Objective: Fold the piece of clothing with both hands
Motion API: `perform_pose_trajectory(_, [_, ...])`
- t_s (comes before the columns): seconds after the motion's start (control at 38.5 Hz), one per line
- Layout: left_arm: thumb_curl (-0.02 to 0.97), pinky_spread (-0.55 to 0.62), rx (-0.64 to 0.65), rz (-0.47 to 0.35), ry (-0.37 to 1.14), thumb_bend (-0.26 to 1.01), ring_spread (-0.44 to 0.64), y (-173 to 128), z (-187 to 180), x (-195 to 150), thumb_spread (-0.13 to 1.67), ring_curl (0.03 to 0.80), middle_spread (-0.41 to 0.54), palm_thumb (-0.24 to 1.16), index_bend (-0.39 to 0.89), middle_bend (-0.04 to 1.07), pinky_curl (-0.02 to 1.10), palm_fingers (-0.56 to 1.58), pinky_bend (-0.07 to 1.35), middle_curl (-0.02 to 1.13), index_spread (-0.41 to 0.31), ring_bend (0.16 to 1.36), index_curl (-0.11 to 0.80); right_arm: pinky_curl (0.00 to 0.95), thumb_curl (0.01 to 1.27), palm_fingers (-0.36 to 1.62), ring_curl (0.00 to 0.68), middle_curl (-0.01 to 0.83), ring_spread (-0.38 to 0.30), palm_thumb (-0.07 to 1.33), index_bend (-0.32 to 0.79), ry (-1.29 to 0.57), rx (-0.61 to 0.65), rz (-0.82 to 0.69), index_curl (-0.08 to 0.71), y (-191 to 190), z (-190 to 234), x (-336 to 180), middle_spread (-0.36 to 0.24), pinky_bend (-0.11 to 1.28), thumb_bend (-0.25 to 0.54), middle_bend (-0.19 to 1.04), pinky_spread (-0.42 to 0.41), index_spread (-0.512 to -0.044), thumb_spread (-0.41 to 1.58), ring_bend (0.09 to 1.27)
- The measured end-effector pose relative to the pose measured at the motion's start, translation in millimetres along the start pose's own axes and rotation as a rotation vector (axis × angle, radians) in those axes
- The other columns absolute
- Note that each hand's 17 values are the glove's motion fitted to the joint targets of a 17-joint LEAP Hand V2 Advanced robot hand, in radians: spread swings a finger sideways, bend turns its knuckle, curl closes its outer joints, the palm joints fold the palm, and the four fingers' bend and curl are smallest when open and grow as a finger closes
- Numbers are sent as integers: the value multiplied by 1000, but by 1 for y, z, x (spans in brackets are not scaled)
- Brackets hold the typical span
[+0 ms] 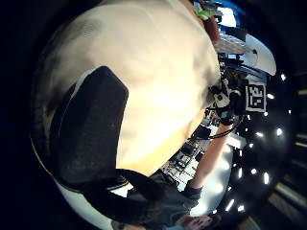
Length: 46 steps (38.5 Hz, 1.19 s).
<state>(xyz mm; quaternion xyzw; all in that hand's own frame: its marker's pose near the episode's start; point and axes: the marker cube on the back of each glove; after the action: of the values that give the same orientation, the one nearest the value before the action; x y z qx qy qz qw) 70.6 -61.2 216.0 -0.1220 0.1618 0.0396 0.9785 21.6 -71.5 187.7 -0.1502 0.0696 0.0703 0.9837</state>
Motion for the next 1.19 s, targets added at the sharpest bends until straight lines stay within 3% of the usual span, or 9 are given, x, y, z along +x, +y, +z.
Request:
perform_pose_trajectory(0.18, [194,279,106,-13,-31,-6,346,2,-12,-8,1324,289,121,111,170,133,363,85,507,202,-76,518,356,433,287,1292,471,500,-224,1072,163,25,-29,26,328,12,-37,1,-165,723,51,437,-287,-260,1059,741])
perform_pose_trajectory(0.29, [192,270,186,-99,-88,-9,328,2,-26,-21,1326,298,123,113,157,143,363,85,511,202,-68,546,351,441,288,1285,473,502,-227,1090,150,26,-106,48,336,21,-63,-9,-165,734,47,435,-288,-256,1069,740])
perform_pose_trajectory(0.36, [192,265,248,-159,-133,-11,316,2,-41,-30,1326,302,124,108,157,146,362,87,511,204,-65,564,348,444,292,1281,477,505,-231,1112,138,19,-172,94,337,-10,-75,-17,-165,739,49,438,-284,-248,1071,746])
perform_pose_trajectory(0.49, [191,260,337,-189,-179,-10,297,5,-65,-38,1327,307,125,106,154,157,359,94,507,210,-63,587,343,452,301,1280,481,509,-232,1146,126,7,-30,43,335,-48,-104,-53,-165,754,50,447,-283,-235,1066,754])
perform_pose_trajectory(0.62, [190,257,366,-286,-218,-6,284,13,-83,-46,1334,310,124,113,160,163,353,112,498,218,-55,598,341,458,318,1276,485,511,-234,1183,109,-9,-319,108,326,3,-125,-106,-164,768,53,450,-285,-221,1052,776])
perform_pose_trajectory(0.73, [196,255,381,-357,-240,8,272,18,-94,-55,1359,306,125,148,179,165,348,133,486,224,-52,590,348,458,347,1255,488,509,-233,1137,101,-14,-79,-11,317,24,-137,-162,-162,771,0,442,-291,-212,970,790])
perform_pose_trajectory(0.83, [199,254,299,-431,-238,14,266,31,-96,-63,1377,303,125,173,174,163,345,143,475,229,-50,584,352,456,384,1247,486,507,-238,1106,102,-49,-86,-47,310,18,-115,-206,-168,764,-25,438,-295,-208,859,792])
perform_pose_trajectory(1.09, [197,255,375,-663,-372,27,266,60,-125,-105,1441,301,133,215,177,155,344,159,460,234,-49,581,360,435,445,1187,476,502,-245,1014,30,-588,-277,-26,261,-4,-52,-252,-158,743,-49,434,-333,-203,764,796])
perform_pose_trajectory(1.19, [196,255,313,-660,-333,26,267,68,-128,-108,1460,298,134,217,178,157,342,167,453,236,-48,575,363,419,429,1152,465,501,-229,958,4,-852,-96,-173,225,-23,-63,-246,-132,721,-33,451,-329,-192,902,787])
